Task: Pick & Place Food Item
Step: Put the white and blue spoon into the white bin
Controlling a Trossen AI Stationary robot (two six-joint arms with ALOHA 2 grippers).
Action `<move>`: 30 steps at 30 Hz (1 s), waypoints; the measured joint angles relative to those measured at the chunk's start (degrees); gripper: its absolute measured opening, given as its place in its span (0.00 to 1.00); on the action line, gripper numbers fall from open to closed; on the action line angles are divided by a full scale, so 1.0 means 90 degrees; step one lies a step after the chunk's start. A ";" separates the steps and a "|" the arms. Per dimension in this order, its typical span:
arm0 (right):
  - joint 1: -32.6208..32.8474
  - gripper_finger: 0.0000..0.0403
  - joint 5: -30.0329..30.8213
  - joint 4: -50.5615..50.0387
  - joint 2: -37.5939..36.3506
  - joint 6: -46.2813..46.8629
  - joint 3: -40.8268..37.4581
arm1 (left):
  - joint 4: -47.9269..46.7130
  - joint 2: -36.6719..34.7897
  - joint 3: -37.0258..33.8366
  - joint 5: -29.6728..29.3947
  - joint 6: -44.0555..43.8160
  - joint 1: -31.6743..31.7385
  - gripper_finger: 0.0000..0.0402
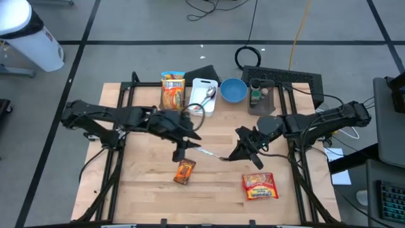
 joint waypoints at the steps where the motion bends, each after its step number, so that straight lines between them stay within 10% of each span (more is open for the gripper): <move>1: -0.0003 0.00 0.0000 0.0008 0.0002 0.0000 0.0000 | -0.0017 0.0164 0.0144 0.0187 0.0019 0.0023 0.33; 12: 0.0004 0.00 0.0000 0.0060 0.0000 0.0013 -0.0002 | -0.0157 0.0985 0.0758 0.1452 0.0026 0.0147 0.33; 30: 0.0007 0.00 -0.0011 0.0196 0.0000 -0.0089 -0.0002 | -0.0721 0.1122 0.0766 0.1392 0.0026 0.0147 0.33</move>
